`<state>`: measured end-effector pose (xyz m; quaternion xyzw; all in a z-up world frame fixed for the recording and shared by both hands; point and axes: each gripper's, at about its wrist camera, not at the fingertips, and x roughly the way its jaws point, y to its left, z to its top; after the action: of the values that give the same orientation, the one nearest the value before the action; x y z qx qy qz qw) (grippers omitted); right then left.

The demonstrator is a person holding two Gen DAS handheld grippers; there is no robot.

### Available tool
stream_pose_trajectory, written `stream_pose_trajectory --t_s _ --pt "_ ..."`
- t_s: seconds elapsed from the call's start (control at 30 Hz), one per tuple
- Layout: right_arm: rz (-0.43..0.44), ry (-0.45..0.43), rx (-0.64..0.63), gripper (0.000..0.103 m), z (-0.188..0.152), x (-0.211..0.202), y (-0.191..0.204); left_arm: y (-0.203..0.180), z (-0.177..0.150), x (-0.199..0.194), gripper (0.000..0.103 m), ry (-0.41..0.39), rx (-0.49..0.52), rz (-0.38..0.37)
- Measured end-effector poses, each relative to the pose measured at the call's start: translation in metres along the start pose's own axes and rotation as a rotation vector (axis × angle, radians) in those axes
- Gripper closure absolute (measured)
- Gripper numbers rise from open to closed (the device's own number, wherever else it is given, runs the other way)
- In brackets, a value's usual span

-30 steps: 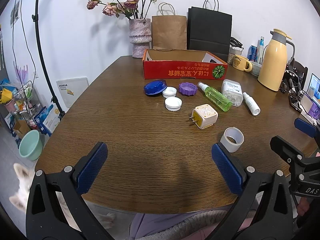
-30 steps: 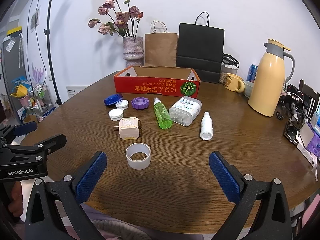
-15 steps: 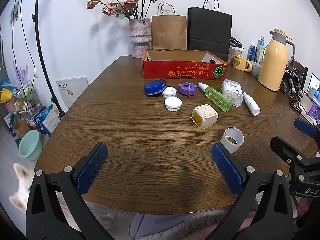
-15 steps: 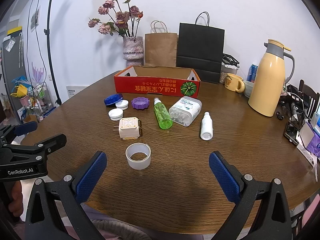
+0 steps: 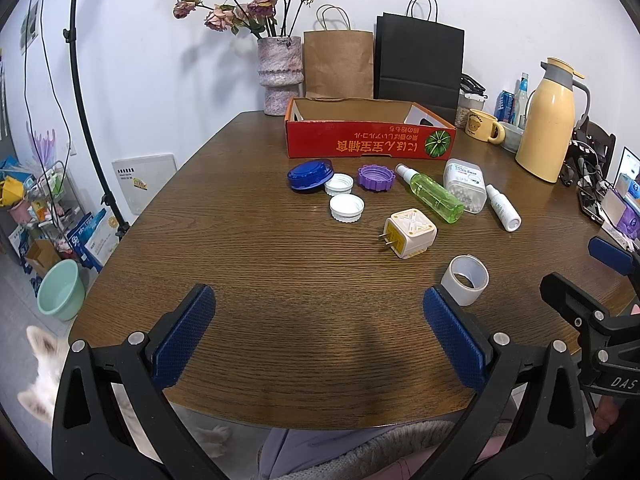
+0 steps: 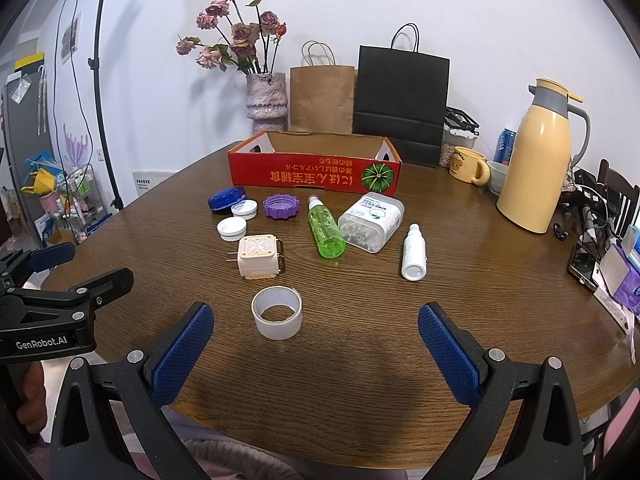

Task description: Organize rigid objects

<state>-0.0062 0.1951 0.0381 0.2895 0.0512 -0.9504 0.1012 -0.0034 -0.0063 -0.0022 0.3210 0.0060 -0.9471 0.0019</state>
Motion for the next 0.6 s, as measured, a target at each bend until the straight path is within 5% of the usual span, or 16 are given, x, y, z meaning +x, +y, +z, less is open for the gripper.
stream_pose_trajectory --t_s 0.6 --pt "0.000 0.000 0.000 0.000 -0.0005 0.0008 0.0004 0.0002 -0.0004 0.0024 0.000 -0.002 0.000 0.001"
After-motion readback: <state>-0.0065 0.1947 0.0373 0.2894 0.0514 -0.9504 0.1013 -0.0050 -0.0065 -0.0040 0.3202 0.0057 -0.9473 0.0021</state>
